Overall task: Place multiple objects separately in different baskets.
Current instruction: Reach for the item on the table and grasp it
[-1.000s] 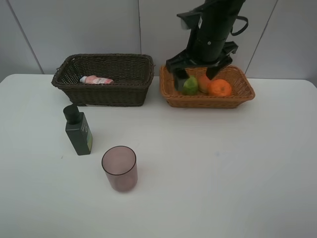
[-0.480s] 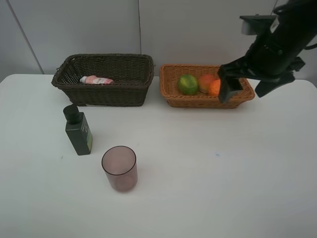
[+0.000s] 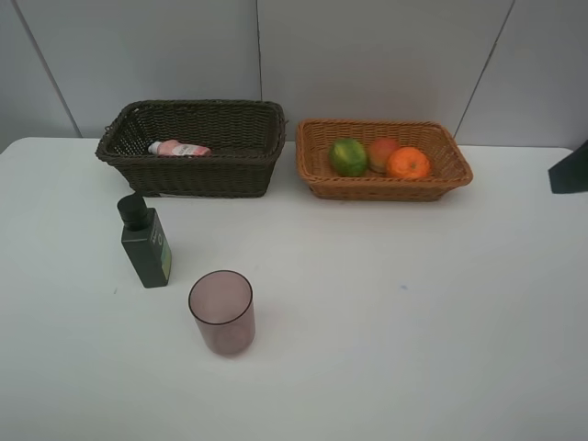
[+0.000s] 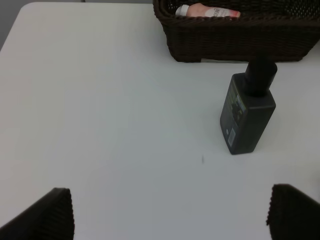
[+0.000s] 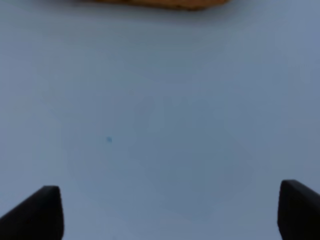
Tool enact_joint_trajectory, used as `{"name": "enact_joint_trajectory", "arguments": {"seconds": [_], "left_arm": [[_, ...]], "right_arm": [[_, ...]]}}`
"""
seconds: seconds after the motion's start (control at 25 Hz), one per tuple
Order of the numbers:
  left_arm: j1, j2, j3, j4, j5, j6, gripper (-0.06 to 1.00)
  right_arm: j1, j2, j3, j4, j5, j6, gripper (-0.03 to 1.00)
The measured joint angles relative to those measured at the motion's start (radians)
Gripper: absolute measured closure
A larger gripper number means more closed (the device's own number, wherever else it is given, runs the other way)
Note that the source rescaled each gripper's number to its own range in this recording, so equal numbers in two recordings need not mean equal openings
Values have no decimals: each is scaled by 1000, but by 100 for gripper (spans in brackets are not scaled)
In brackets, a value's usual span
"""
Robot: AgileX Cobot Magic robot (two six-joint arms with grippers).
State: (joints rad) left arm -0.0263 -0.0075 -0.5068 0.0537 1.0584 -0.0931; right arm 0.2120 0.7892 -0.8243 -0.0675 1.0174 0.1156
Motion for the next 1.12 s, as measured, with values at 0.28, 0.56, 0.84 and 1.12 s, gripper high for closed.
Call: {"name": "enact_joint_trajectory", "arguments": {"seconds": [0.28,0.56,0.84,1.12], "left_arm": [[0,0,0,0,0,0,-6],[0,0,0,0,0,0,-6],[0,0,0,0,0,0,-6],[0,0,0,0,0,0,-6]], "right_arm": [[0,-365,22,9,-2,-12,7],[0,-596,58,8,37,-12,7],[0,-770,236,-6,38,-12,7],[0,-792,299,-6,44,-12,7]]}}
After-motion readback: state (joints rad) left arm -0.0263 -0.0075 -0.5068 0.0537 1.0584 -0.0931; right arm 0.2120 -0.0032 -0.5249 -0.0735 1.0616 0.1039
